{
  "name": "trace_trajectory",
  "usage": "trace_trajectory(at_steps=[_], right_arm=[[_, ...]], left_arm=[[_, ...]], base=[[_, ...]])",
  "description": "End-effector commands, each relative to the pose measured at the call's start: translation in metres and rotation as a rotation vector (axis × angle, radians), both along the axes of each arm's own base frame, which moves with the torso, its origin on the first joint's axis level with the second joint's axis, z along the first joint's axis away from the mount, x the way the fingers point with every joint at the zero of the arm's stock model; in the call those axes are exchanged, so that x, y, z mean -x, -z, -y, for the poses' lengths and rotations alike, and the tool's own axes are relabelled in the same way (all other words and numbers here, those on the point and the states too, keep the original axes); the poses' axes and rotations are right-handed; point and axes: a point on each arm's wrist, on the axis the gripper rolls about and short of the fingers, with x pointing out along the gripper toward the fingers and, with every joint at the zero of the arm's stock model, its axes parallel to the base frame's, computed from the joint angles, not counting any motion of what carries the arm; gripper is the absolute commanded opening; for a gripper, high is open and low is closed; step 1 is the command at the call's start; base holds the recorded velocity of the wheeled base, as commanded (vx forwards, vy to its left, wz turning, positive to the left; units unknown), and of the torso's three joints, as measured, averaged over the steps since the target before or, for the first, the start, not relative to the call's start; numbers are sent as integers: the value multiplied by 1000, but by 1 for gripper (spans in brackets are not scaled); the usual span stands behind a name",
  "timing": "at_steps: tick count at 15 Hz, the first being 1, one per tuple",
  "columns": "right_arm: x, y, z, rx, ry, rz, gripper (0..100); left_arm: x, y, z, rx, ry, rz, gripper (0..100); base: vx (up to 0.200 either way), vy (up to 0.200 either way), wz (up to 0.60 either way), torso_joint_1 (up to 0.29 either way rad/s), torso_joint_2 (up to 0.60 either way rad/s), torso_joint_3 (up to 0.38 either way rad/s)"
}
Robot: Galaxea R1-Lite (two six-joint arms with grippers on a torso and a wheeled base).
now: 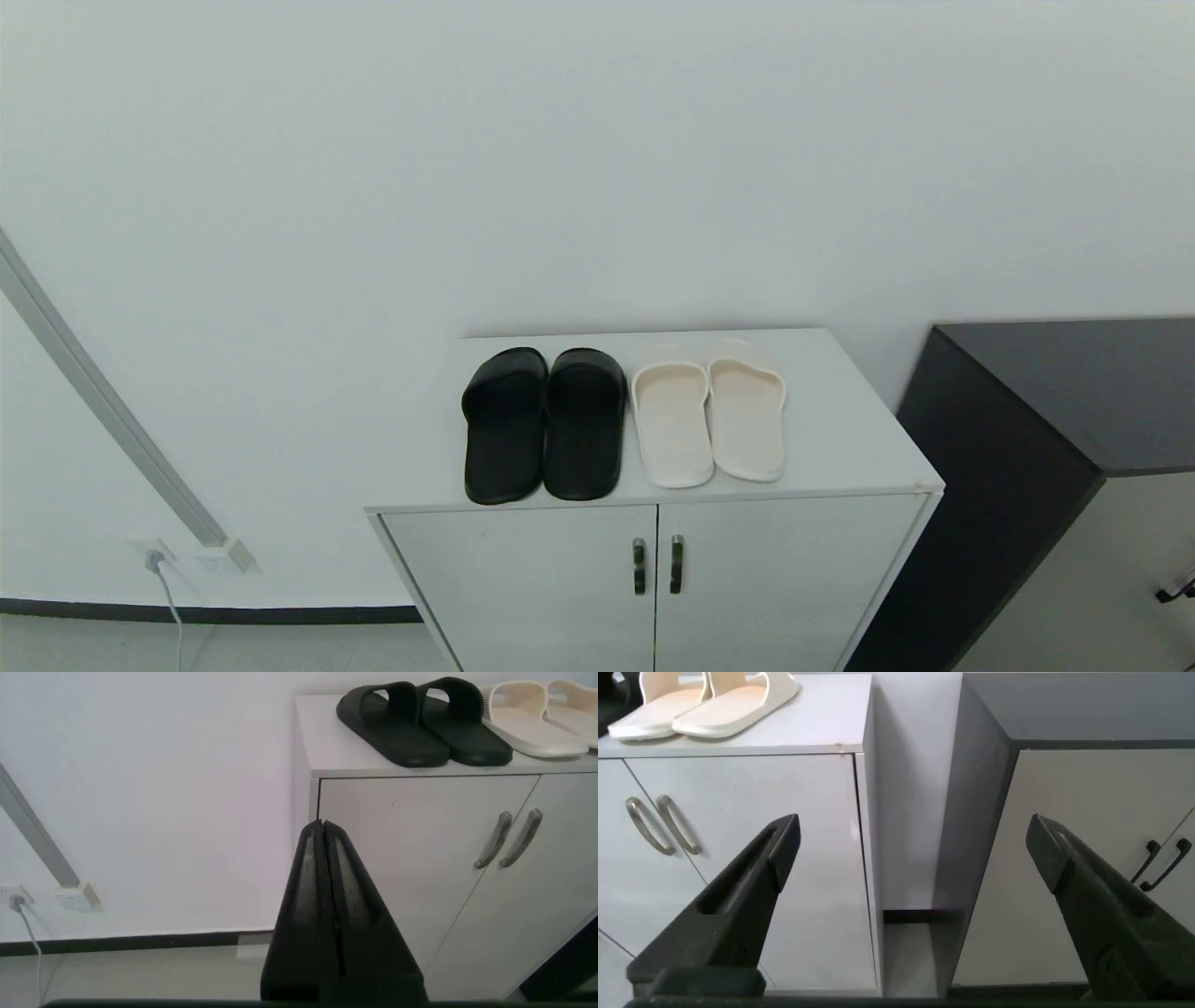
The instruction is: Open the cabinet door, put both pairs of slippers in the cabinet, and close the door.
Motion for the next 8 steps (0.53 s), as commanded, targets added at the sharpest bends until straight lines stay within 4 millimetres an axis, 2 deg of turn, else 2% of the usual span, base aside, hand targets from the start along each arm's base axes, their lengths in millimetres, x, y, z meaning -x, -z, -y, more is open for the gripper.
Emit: trace_trajectory(at_steps=[1,6,7,8], right_arm=[[0,0,0,0,-1,1,100],[0,-3,0,5,-1,19,100],[9,-38,0,-63,-11,121,100],[14,-68,1,-144,-52,107,100]], left_arm=[[0,0,0,0,0,0,0],[0,0,0,0,1,-1,0],[0,0,0,0,1,-1,0],[0,0,0,-2,1,-1,0]], base=[[0,0,0,0,0,0],[0,0,0,0,0,0],[0,0,0,0,0,0],[0,0,0,0,0,0]])
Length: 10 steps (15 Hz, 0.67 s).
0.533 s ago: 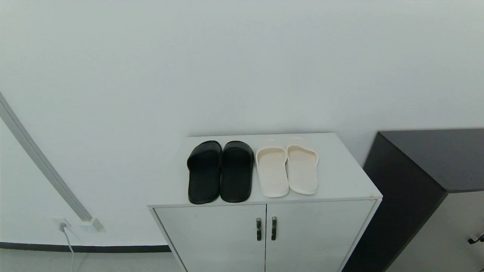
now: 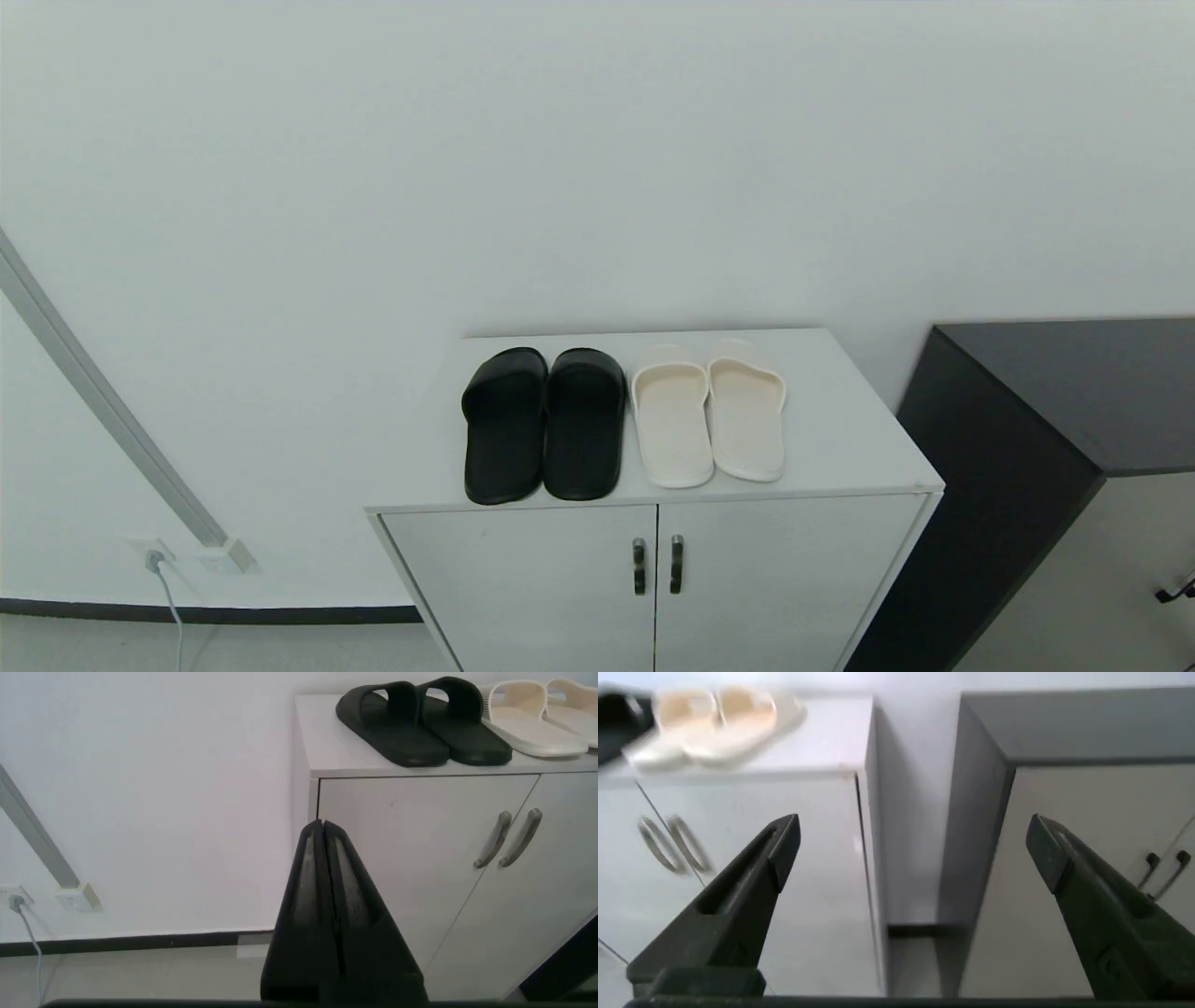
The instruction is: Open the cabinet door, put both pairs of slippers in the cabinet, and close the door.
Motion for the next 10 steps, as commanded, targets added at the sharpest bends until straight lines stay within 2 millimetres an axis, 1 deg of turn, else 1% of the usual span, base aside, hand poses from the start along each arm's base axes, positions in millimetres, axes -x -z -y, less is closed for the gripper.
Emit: trace_trajectory(at_steps=[1,2,3,4,8,9,10], right_arm=[[7,-55,0,-81,-82,-16,100],[4,-55,-1,-50,-110,-54,100],[-10,-52,-3,-34,-191,-158,100],[-24,-55,-4,-37,-233,-233,100],[-88,-83,-14,-21,-374,-259,100],[-96,-88,-16,-18,-393,-257,100],[-113,-100,-25,-8,-434,-257,100]], left_arm=[[0,0,0,0,0,-1,0],[0,0,0,0,0,0,0],[0,0,0,-2,1,-1,0],[0,0,0,-2,1,0,0],[0,0,0,-2,3,-1,0],[0,0,0,-2,3,-1,0],[0,0,0,-2,3,-1,0]], base=[[0,0,0,0,0,0],[0,0,0,0,0,0],[0,0,0,0,0,0],[0,0,0,0,0,0],[0,0,0,0,0,0],[0,0,0,0,0,0],[0,0,0,0,0,0]])
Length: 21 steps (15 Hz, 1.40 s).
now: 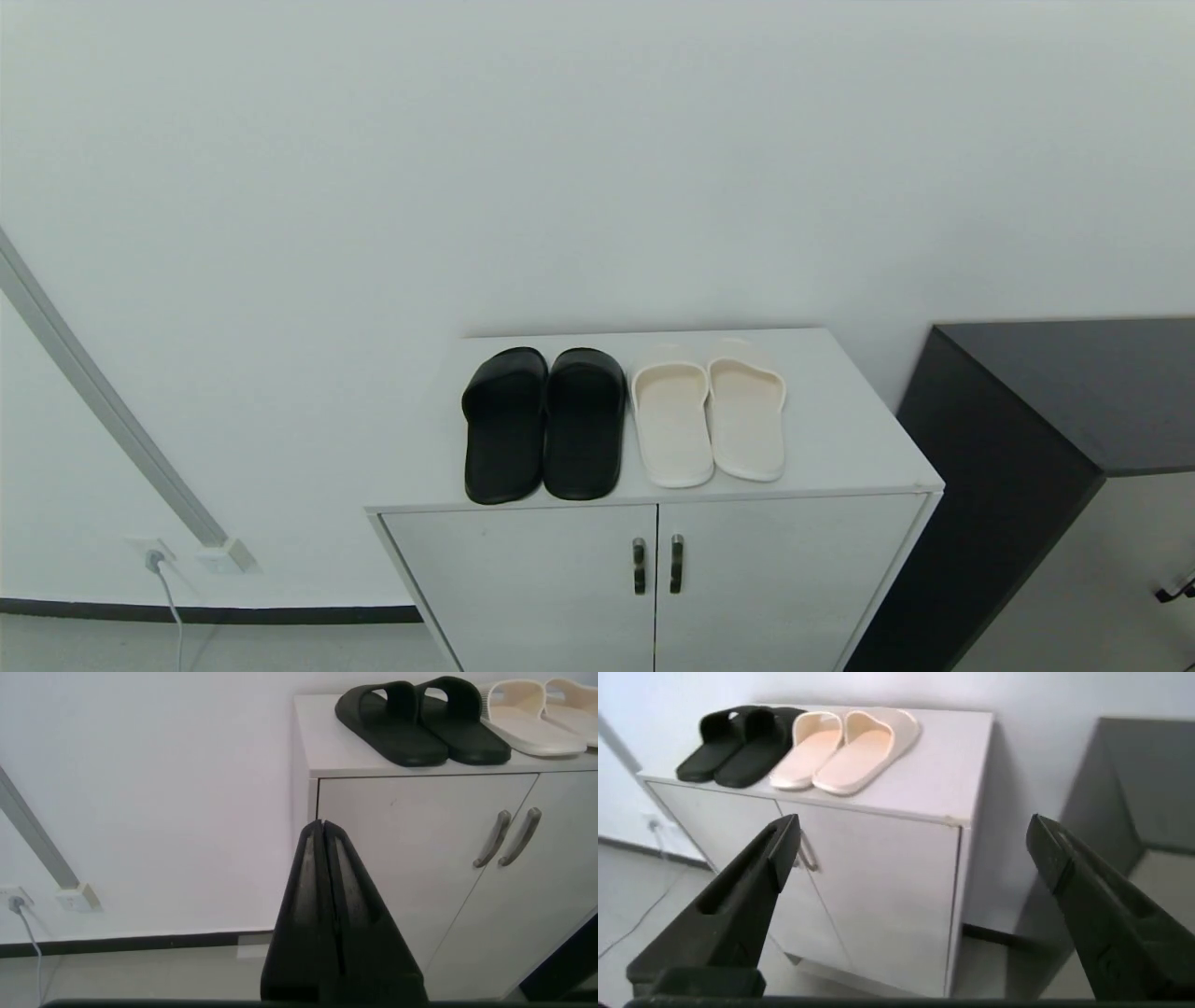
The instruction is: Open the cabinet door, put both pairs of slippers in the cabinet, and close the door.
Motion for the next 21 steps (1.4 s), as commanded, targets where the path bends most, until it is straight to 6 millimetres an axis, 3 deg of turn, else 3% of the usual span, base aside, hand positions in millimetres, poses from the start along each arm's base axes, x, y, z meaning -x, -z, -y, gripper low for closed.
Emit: trace_trajectory(at_steps=[1,5,10,13,16,21], right_arm=[[-54,-19,-23,18,-120,-100,100],[-78,-39,-72,-49,-158,-172,100],[-102,-47,-135,-35,-100,-214,100],[-126,-25,-176,0,-40,-209,100],[-165,-5,-221,-20,70,-137,100],[-217,14,-275,-12,225,-100,100]], left_arm=[[0,0,0,1,0,-1,0],[0,0,0,1,0,-1,0],[0,0,0,1,0,-1,0],[0,0,0,1,0,-1,0],[0,0,0,1,0,-1,0],[0,0,0,4,0,-1,0]], base=[[0,0,0,0,0,0],[0,0,0,0,0,0],[0,0,0,0,0,0],[0,0,0,0,0,0],[0,0,0,0,0,0],[0,0,0,0,0,0]])
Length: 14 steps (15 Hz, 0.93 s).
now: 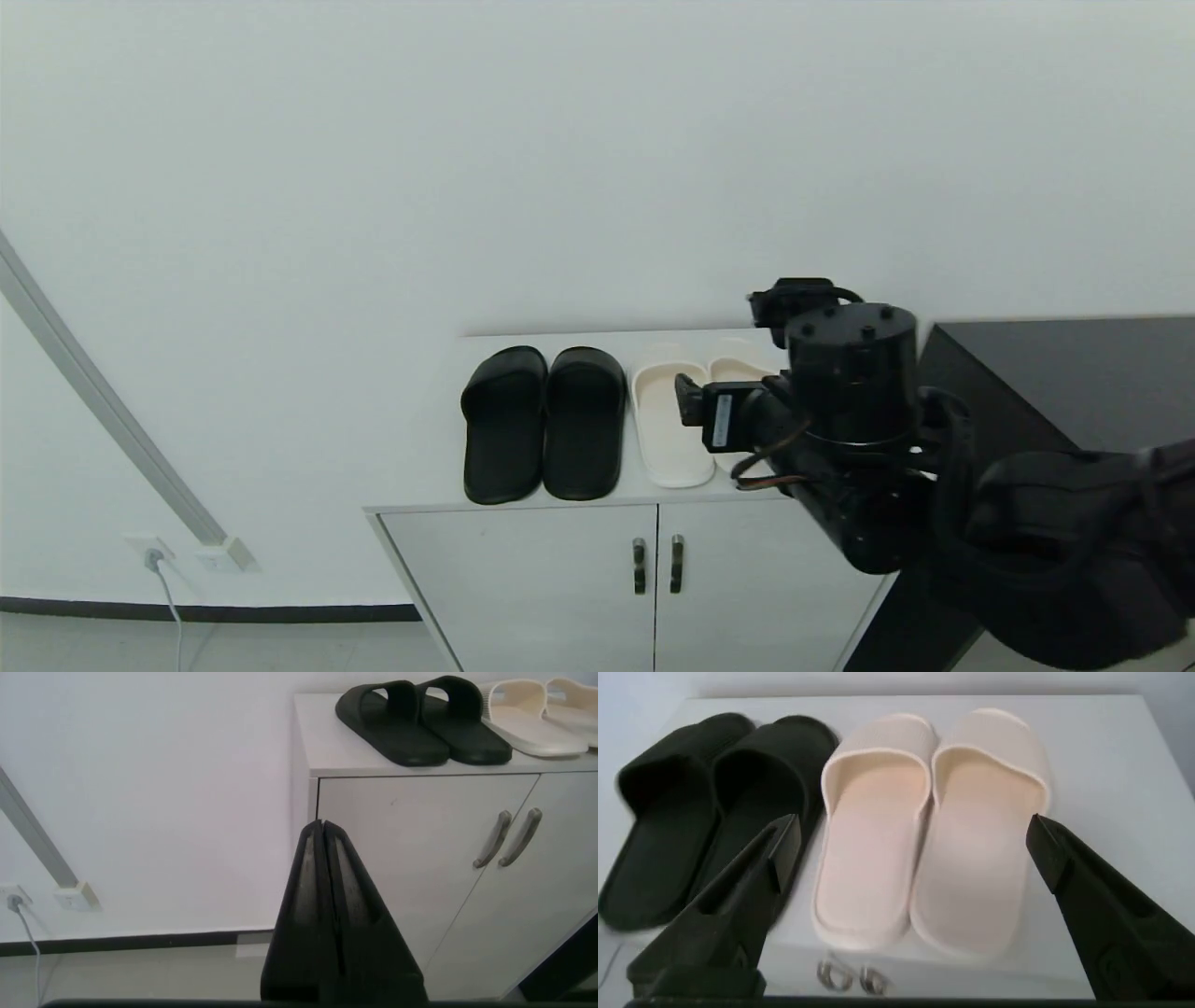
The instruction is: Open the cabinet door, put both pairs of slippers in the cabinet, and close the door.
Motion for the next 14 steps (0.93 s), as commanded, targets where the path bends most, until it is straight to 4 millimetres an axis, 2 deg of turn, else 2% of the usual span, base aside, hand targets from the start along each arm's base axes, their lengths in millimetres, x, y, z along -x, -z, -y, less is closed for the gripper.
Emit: trace_trajectory(at_steps=[1,5,9,14], right_arm=[[-31,32,-31,45,49,-25,100],[-59,48,-32,62,124,-35,100],[-77,58,-34,70,151,-41,100],[-100,59,-36,74,180,-47,100]], left_arm=[[0,0,0,0,0,-1,0],[0,0,0,2,-2,-1,0],[0,0,0,2,-2,-1,0],[0,0,0,2,-2,-1,0]], base=[[0,0,0,0,0,0],[0,0,0,0,0,0],[0,0,0,0,0,0],[0,0,0,0,0,0]])
